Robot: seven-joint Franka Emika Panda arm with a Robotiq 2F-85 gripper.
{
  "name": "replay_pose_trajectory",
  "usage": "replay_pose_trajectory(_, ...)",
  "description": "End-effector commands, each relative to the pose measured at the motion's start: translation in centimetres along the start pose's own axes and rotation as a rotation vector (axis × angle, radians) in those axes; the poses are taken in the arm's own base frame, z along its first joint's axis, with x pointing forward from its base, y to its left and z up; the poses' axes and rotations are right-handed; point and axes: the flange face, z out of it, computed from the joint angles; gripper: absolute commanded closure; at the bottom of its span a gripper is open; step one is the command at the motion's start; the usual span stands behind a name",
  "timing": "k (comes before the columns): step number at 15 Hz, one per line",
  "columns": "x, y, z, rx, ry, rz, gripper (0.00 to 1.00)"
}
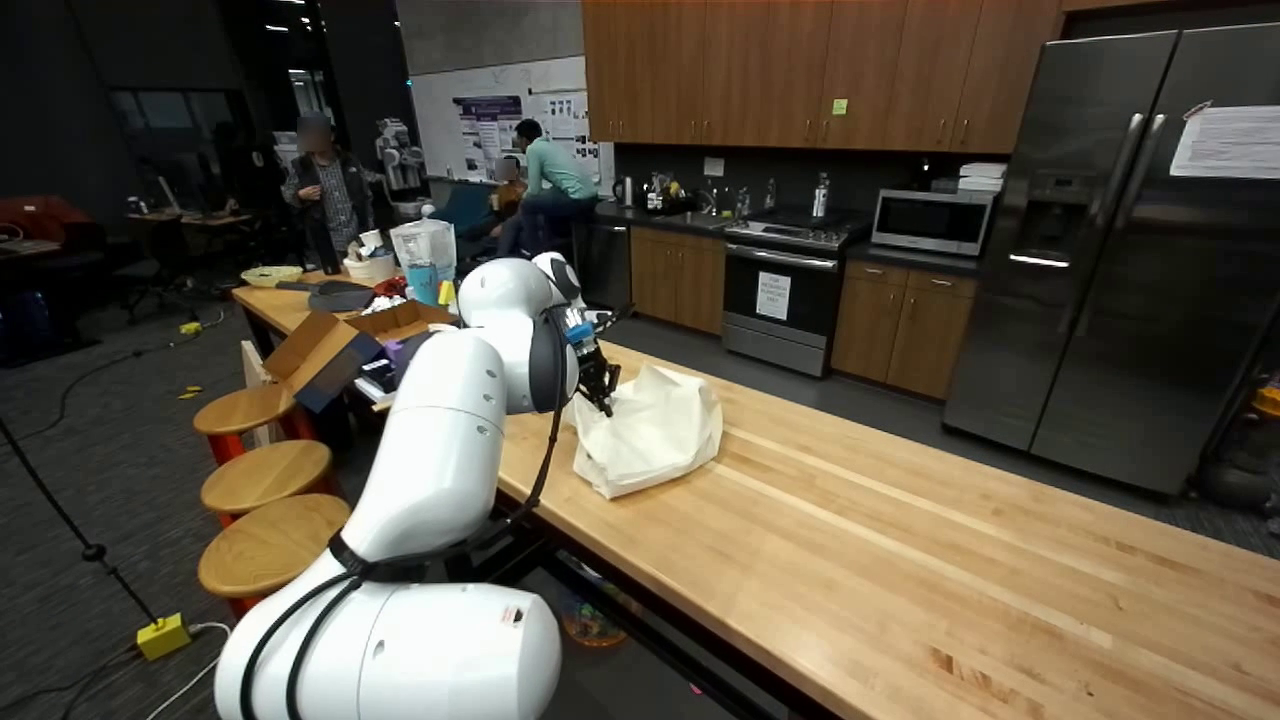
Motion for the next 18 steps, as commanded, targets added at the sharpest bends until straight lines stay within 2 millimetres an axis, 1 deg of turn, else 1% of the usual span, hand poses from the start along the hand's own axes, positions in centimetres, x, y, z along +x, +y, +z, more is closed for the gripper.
replay_pose_trajectory(1, -0.6, -1.8, -2.9, -0.106, 0.053, -0.102, 0.99)
replay_pose_trajectory(3, -0.9, -2.7, -4.4, -0.134, 0.094, -0.137, 0.99)
replay_pose_trajectory(5, -0.8, -2.6, -4.9, -0.14, 0.113, -0.131, 0.99)
replay_pose_trajectory(8, -0.3, -0.7, -3.9, -0.099, 0.087, -0.065, 0.99)
replay_pose_trajectory(10, 0.4, 1.7, -2.1, -0.042, 0.037, -0.008, 0.99)
replay_pose_trajectory(14, 1.8, 6.9, 2.2, 0.098, -0.062, 0.113, 0.99)
replay_pose_trajectory(18, 2.9, 12.2, 5.6, 0.265, -0.116, 0.236, 0.99)
